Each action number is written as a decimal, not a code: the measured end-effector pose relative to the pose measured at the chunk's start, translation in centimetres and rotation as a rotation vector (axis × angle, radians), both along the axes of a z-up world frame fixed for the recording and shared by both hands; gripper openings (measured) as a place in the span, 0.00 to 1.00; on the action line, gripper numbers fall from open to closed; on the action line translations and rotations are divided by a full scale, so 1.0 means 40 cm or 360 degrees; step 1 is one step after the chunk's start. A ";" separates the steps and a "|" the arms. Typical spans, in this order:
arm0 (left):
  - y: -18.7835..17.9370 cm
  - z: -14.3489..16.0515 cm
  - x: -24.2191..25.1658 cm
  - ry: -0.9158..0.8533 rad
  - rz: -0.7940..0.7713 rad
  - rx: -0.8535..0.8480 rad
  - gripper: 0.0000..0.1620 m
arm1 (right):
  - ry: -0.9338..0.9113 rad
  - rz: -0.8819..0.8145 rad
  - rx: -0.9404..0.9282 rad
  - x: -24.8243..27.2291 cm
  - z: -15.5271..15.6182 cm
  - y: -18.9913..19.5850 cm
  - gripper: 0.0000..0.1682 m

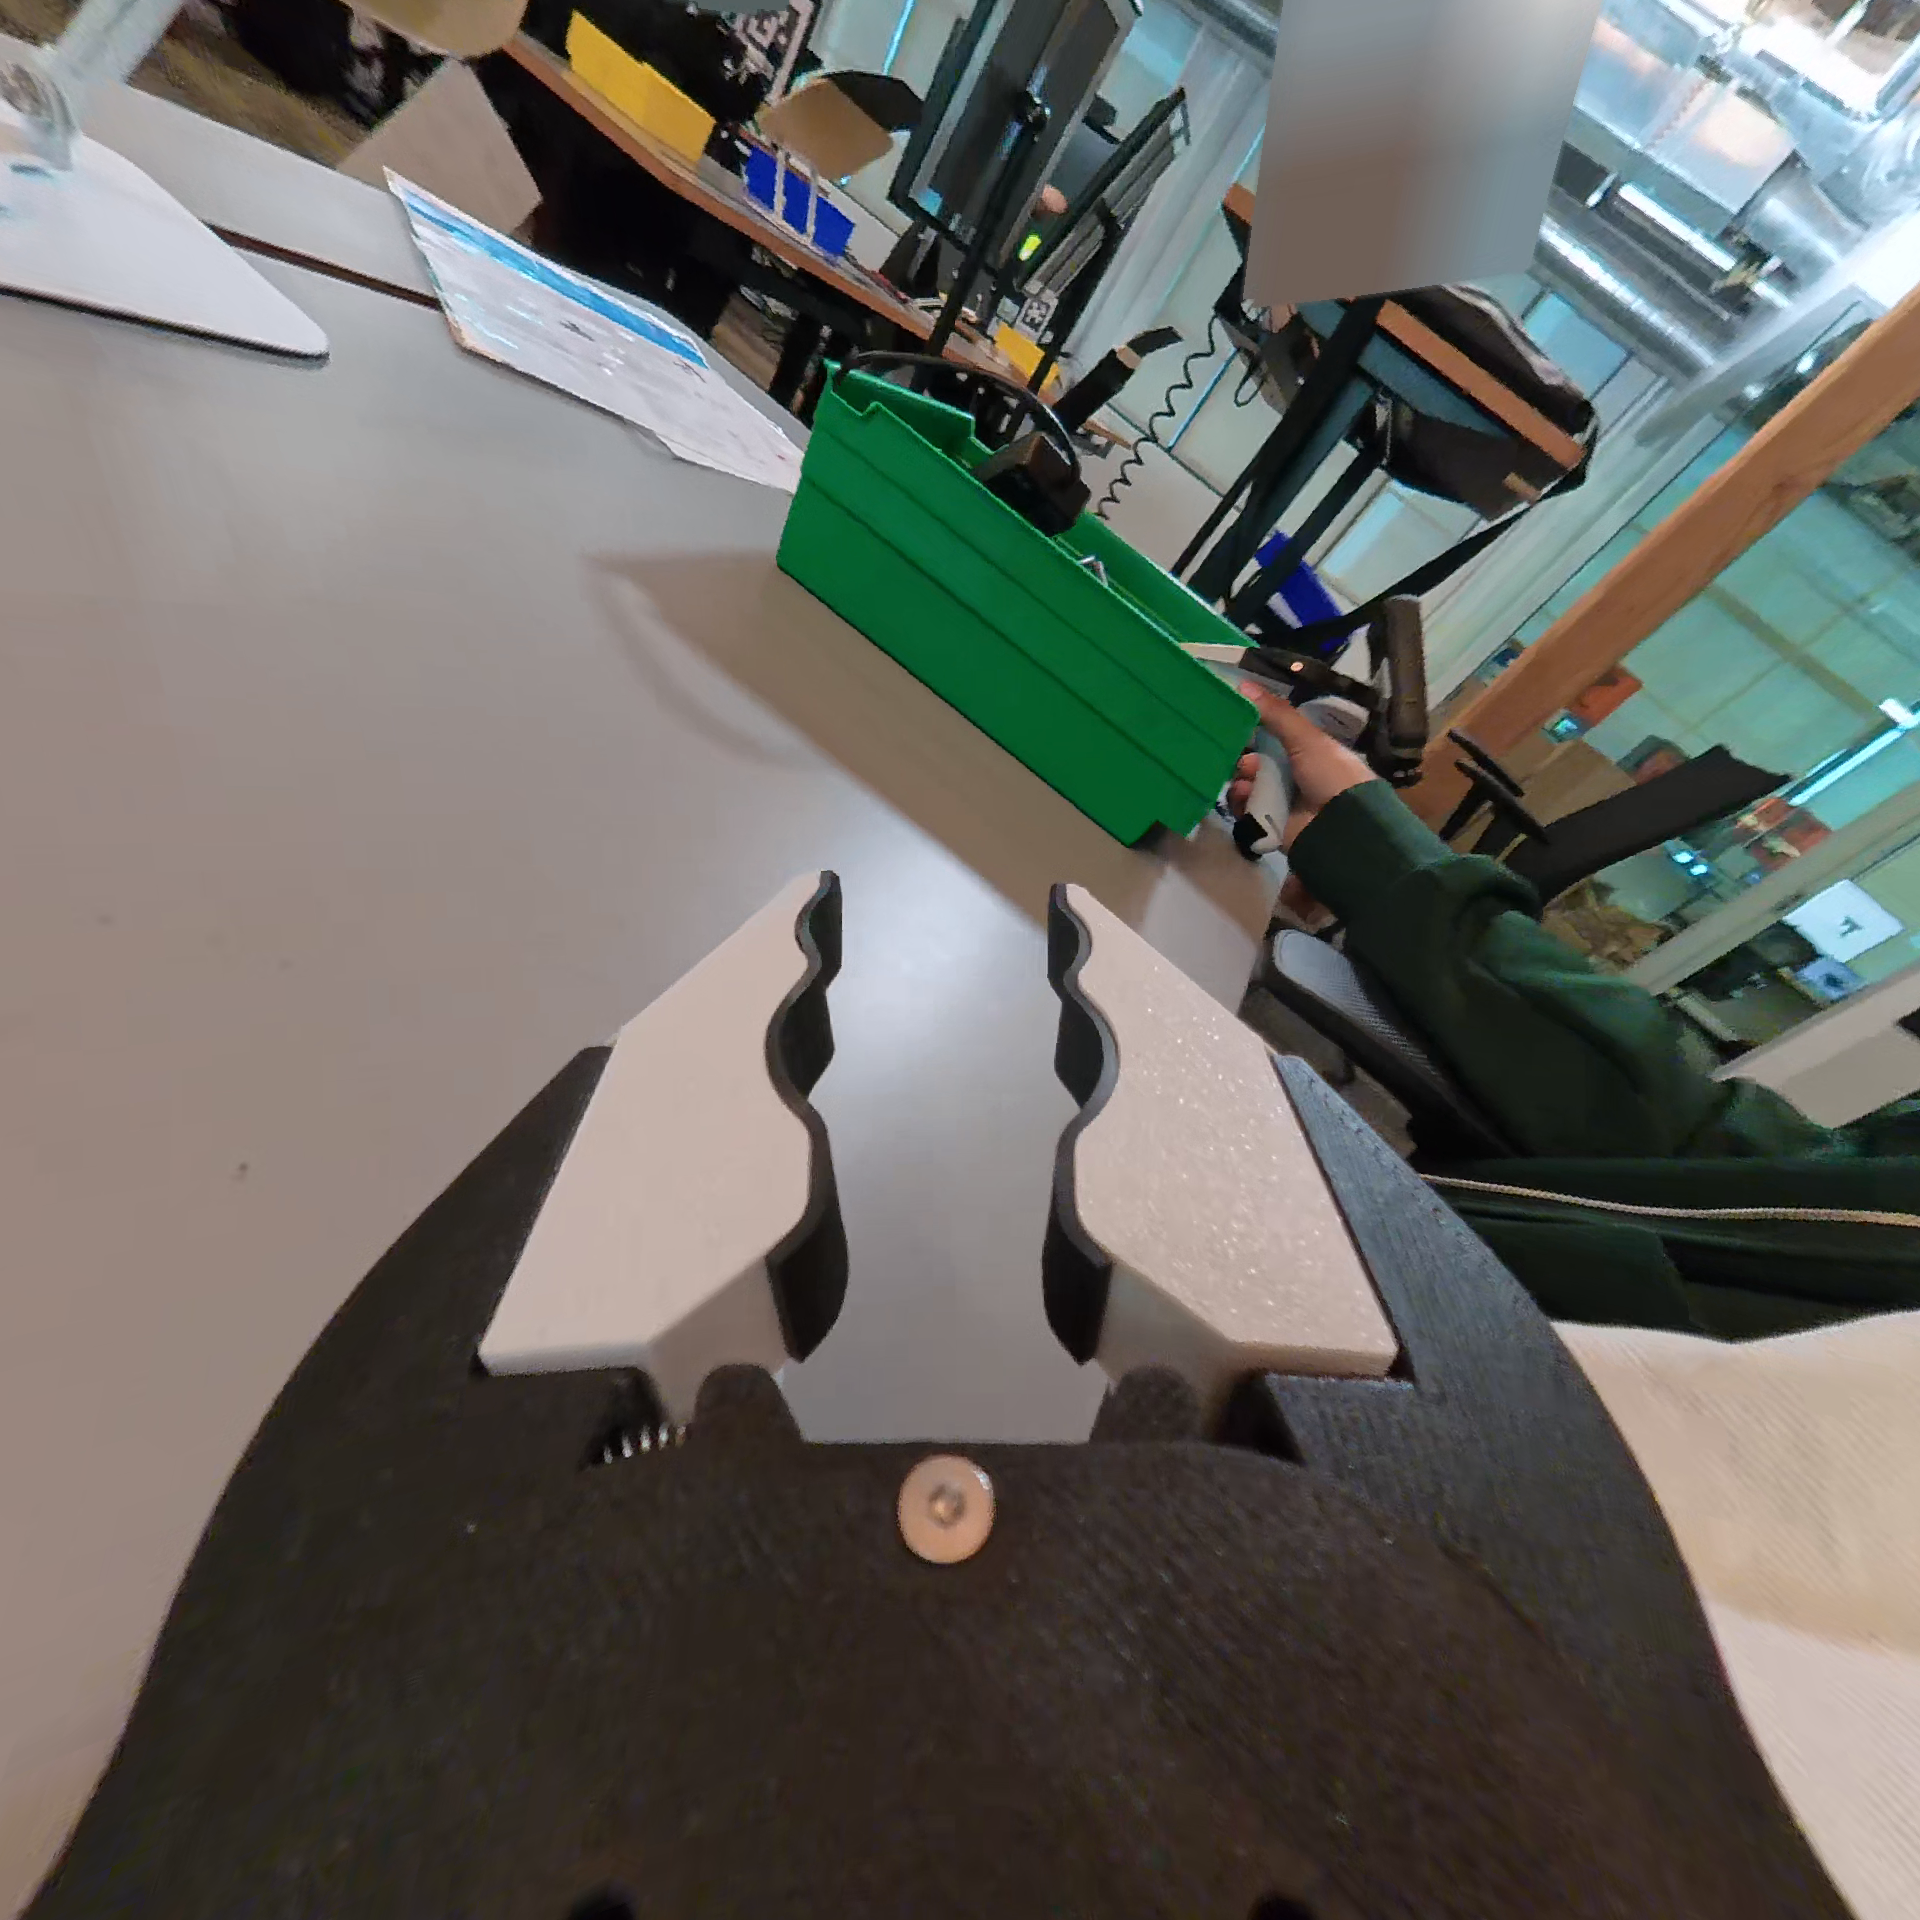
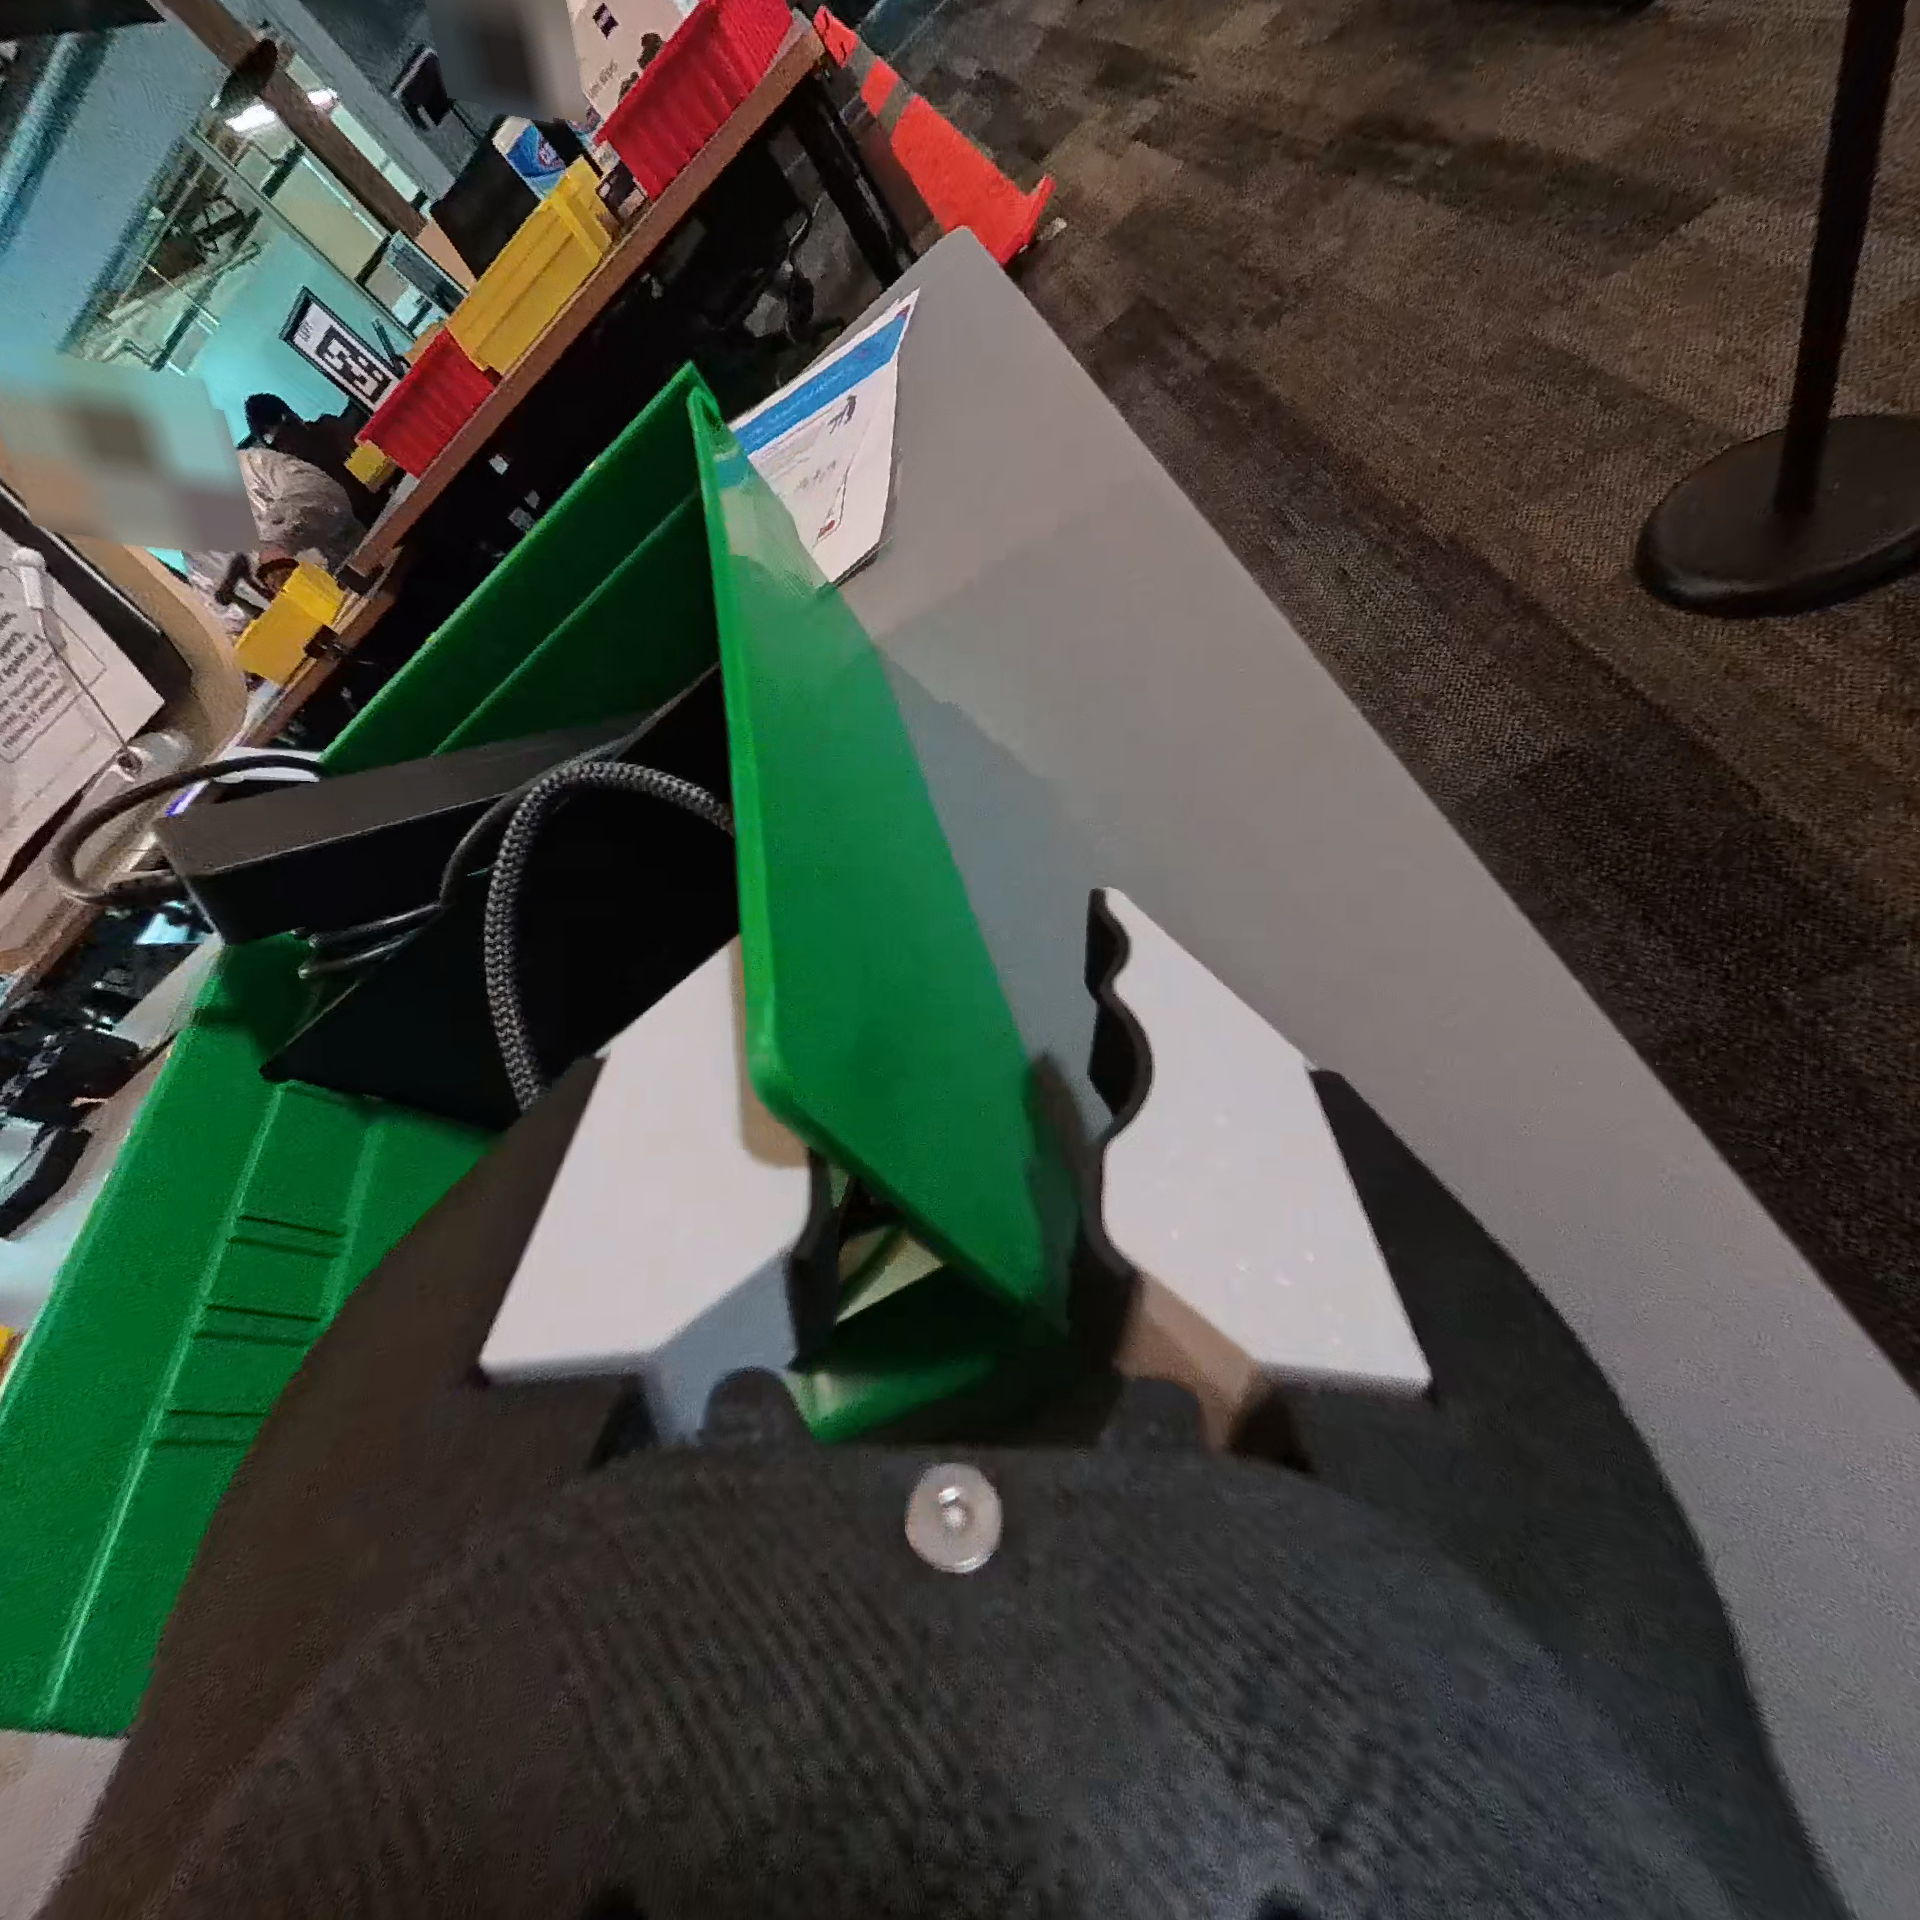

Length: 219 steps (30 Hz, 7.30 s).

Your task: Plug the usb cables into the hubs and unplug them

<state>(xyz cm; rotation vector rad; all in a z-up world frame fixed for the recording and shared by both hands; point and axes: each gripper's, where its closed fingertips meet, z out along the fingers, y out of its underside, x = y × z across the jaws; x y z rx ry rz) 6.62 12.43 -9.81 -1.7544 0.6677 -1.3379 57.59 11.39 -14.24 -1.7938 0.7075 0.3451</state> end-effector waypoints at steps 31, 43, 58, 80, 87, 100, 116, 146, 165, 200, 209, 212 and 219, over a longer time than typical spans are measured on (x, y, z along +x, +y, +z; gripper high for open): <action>0.200 0.104 -0.716 0.0906 0.1918 0.0618 0.55 | -0.0209 0.0750 0.0225 -0.494 0.127 0.184 0.02; 0.258 -0.050 -0.733 0.1192 0.1552 0.0394 0.03 | -0.0261 0.1109 0.0296 -0.865 0.117 0.306 0.02; 0.036 0.411 -1.058 0.0821 0.2177 0.0726 0.03 | -0.0110 0.1131 0.0044 -1.707 0.069 0.389 0.12; 0.016 0.433 -0.222 0.0414 0.0957 0.1176 0.03 | -0.0858 0.1356 0.0606 -1.155 0.203 0.194 0.42; -0.001 0.170 0.061 0.0473 0.0658 0.1011 0.03 | -0.0303 0.1362 0.0740 -0.972 0.238 0.109 0.24; 0.007 -0.034 0.229 0.0740 0.0286 0.1030 0.03 | -0.0462 0.1437 0.0315 -1.006 0.090 0.016 0.42; -0.117 0.167 0.305 -0.0060 0.0068 0.1315 0.38 | -0.0136 0.0894 0.0418 -0.763 0.145 -0.058 0.40; -0.074 -0.057 0.239 0.0340 -0.0463 0.0346 0.25 | -0.0868 0.0691 -0.0212 -0.481 0.034 -0.016 0.08; -0.002 -0.067 0.211 0.0260 -0.0320 0.0059 0.23 | -0.0575 0.0267 -0.0103 -0.084 0.038 -0.124 0.02; -0.027 -0.090 0.222 0.0290 -0.0443 -0.0078 0.17 | -0.1262 0.0281 0.0742 -0.329 0.431 -0.168 0.23; -0.016 -0.077 0.216 0.0275 -0.0382 -0.0006 0.18 | -0.0833 0.1257 0.0970 -0.894 0.350 -0.048 0.02; 0.032 -0.032 0.178 0.0249 -0.0229 0.0074 0.16 | -0.0868 0.1516 0.0802 -0.996 0.273 -0.048 0.10; 0.385 0.320 -0.390 0.0387 0.0951 0.0712 0.04 | -0.0958 0.1819 0.0593 -1.062 0.153 -0.083 0.02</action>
